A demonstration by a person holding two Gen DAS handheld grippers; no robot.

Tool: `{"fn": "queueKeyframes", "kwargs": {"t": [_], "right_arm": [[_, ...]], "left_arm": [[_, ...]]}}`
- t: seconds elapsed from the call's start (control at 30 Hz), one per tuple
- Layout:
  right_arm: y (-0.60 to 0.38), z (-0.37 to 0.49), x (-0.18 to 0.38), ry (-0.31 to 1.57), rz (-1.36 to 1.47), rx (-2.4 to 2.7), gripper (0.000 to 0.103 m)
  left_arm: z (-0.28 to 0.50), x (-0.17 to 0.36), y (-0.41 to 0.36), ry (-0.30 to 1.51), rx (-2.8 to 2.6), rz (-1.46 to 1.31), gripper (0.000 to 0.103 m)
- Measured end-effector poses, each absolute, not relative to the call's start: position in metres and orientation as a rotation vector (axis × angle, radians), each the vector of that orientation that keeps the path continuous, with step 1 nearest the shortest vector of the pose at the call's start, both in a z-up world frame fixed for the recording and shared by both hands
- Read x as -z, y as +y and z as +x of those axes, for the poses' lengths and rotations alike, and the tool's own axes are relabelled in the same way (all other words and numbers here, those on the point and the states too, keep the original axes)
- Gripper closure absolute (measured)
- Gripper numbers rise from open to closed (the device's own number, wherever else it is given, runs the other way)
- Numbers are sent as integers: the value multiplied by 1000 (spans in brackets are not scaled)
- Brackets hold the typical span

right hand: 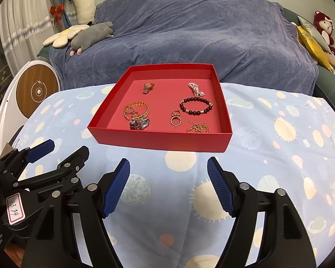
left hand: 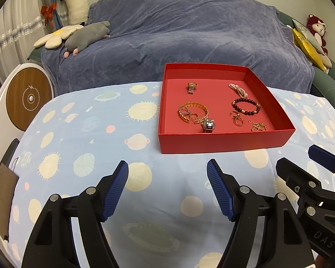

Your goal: Organize jewelry

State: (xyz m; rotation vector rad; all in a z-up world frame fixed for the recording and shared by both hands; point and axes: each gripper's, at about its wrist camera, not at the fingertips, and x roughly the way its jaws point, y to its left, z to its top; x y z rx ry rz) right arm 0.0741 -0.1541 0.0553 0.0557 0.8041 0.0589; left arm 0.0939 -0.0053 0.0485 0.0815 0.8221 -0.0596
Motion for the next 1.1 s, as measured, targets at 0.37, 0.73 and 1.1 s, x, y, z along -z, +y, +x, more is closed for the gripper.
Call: {"fn": "queueKeyframes", "kwargs": {"t": [0.37, 0.73, 1.1], "right_arm": [[-156, 72, -55, 788, 63, -43, 28], [-158, 73, -56, 774, 72, -26, 19], [-159, 72, -57, 768, 68, -22, 19]], "left_arm": [[95, -50, -4, 820, 53, 80, 33], [95, -53, -1, 807, 37, 83, 29], [94, -54, 1, 803, 34, 85, 28]]}}
